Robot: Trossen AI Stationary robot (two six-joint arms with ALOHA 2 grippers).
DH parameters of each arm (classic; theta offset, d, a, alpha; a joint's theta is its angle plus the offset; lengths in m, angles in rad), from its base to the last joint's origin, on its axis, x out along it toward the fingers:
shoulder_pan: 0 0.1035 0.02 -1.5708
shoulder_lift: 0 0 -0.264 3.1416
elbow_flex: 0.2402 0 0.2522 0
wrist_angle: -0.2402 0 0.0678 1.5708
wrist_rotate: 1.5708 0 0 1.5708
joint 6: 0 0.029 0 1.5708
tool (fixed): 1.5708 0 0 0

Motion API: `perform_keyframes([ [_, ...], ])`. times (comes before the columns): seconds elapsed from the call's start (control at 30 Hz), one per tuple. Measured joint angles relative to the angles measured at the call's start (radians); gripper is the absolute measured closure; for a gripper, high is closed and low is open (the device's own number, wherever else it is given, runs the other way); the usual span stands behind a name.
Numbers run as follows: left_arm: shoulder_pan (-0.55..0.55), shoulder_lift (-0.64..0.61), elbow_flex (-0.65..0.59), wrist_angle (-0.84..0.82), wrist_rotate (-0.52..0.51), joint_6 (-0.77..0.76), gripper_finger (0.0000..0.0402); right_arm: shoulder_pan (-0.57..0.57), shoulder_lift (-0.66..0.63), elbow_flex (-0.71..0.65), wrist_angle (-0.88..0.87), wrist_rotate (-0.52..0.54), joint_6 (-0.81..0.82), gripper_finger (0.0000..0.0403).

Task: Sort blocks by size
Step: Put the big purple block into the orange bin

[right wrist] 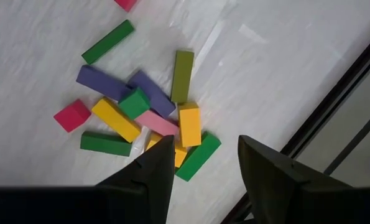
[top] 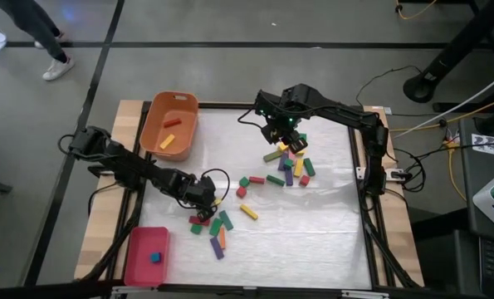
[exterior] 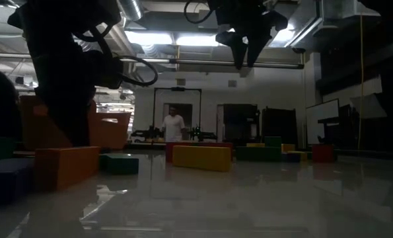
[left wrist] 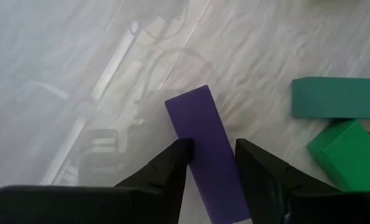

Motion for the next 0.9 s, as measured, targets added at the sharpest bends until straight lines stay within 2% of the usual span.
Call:
perform_keyframes([
  [0.4, 0.000, 0.001, -0.001, -0.030, -0.029, -0.037, 0.0274, 0.000, 0.000, 0.000, 0.016, 0.000, 0.000, 0.0226],
  [0.9, 0.000, -0.001, 0.000, -0.111, -0.031, -0.004, 0.0274, 0.000, 0.000, 0.000, 0.016, 0.000, -0.005, 0.0226],
])
